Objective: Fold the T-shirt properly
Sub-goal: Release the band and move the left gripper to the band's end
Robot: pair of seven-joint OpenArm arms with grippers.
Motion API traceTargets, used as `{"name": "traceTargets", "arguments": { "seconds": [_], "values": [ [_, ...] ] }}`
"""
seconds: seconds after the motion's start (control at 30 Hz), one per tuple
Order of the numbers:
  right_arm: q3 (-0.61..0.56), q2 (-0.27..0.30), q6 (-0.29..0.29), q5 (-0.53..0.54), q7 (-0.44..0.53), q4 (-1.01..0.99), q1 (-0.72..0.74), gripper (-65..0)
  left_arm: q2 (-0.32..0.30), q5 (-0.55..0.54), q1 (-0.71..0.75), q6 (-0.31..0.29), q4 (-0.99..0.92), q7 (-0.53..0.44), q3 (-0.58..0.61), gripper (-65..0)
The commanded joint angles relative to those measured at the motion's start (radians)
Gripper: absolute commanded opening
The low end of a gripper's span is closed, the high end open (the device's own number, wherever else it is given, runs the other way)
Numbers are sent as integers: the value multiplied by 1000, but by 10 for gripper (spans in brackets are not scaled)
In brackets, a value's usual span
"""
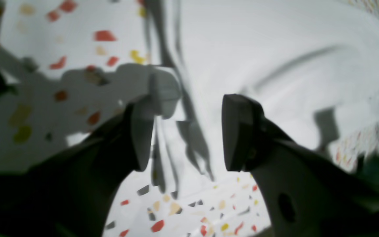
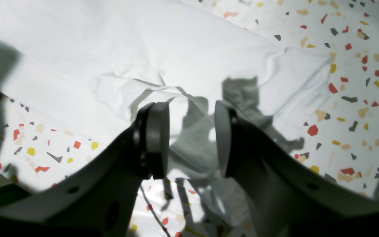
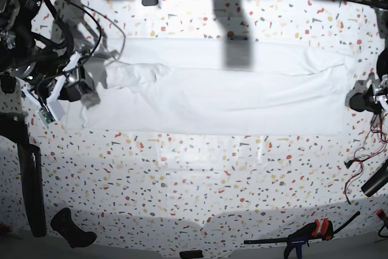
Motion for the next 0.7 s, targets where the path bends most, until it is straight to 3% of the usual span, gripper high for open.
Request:
{"name": "traceTargets", "arguments": {
  "seconds": [0.0, 0.27, 0.47, 0.67],
  "values": [
    [7, 14, 5, 13, 16, 18, 9, -423, -27, -18, -17, -8, -11, -14, -8, -329],
    [7, 14, 5, 13, 16, 18, 9, -423, 33, -18, -18, -52, -126, -36, -8, -329],
    [7, 14, 5, 12, 16, 18, 9, -423, 110, -31, -17, -61, -137, 29, -8, -329],
    [7, 14, 5, 12, 16, 18, 9, -423, 113, -122, -17, -61, -137, 80, -8, -329]
  ]
}}
